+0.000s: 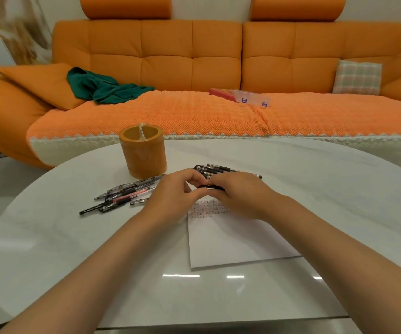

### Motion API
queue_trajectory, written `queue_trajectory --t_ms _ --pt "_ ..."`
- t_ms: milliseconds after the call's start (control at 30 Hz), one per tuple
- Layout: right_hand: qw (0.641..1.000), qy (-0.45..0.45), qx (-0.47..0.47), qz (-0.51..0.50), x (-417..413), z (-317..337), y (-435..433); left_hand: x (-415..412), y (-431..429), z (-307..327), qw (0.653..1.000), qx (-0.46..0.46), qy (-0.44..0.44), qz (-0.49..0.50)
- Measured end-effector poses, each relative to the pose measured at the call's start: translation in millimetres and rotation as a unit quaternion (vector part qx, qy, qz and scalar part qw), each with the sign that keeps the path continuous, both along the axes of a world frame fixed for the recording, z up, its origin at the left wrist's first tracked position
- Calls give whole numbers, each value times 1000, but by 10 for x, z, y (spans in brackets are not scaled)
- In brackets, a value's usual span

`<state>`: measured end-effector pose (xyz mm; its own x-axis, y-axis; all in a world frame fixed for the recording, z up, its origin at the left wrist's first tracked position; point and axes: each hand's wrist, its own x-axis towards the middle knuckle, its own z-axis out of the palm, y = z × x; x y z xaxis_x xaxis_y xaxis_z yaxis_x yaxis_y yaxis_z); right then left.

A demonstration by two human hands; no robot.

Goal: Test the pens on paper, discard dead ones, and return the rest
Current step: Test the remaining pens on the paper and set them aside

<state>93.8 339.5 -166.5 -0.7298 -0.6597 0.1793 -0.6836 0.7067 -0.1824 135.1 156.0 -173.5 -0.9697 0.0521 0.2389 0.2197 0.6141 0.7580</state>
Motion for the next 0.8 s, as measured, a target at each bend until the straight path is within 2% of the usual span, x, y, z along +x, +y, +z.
queue_trajectory --t_ms 133,300,467,533,667,800 --pt "1000 -1 -11 -8 -21 -20 32 -10 -9 -18 1000 -2 -12 -1" --pt "998 51 1 -22 -18 -41 65 -27 -24 -13 1000 8 -11 -6" --pt "998 -44 -27 -45 17 19 88 -17 -68 -15 999 -35 -12 -10" --pt "989 -107 -73 -65 23 38 129 -26 -118 -22 997 -73 -25 -4" --pt "951 -205 -214 -83 41 79 185 -39 -217 -32 985 -166 -42 -19" --pt "835 -371 -399 -80 70 72 164 -51 -238 -38 968 -250 -24 -9"
